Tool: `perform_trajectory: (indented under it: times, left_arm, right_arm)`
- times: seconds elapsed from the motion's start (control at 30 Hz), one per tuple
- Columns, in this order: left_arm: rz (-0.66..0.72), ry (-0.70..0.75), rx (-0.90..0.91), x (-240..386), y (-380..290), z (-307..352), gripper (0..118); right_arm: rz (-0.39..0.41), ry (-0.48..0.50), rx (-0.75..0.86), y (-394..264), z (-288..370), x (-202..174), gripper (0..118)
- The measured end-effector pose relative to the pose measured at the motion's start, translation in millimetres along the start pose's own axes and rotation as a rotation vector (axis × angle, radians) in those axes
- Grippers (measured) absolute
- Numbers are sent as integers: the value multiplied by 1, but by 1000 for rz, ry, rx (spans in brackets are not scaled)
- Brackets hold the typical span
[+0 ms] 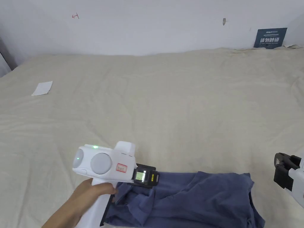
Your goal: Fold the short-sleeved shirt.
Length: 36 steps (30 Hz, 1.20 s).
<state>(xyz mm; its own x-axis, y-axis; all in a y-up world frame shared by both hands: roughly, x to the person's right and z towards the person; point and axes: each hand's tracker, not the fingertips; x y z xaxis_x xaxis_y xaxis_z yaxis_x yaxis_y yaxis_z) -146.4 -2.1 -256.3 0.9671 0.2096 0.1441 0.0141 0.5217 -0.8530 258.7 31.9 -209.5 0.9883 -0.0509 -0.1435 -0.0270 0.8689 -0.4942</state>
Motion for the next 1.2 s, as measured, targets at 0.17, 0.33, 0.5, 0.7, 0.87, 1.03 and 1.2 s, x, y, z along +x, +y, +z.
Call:
perform_trajectory:
  times: [0.17, 0.33, 0.5, 0.7, 0.87, 1.03, 1.2]
  left_arm:
    - [34, 114, 135, -36, -9, 35, 114]
    - [62, 197, 198, -69, -26, 50, 62]
    - [97, 232, 215, -84, -49, 46, 0]
    - [139, 267, 185, -93, -71, 21, 0]
    - [145, 245, 143, -86, -83, -4, 0]
    - [110, 199, 107, -60, -82, -24, 0]
    - [73, 171, 64, -32, -76, -46, 0]
  right_arm:
    - [1, 9, 2, 3, -1, -3, 1]
    - [9, 19, 1, 4, -3, -8, 1]
    - [5, 26, 0, 4, -3, -11, 1]
    - [3, 27, -4, 3, -2, -12, 1]
    - [-3, 21, -2, 3, 0, -10, 1]
    - [-9, 15, -3, 3, 2, -6, 1]
    - [-18, 10, -3, 1, 4, -2, 1]
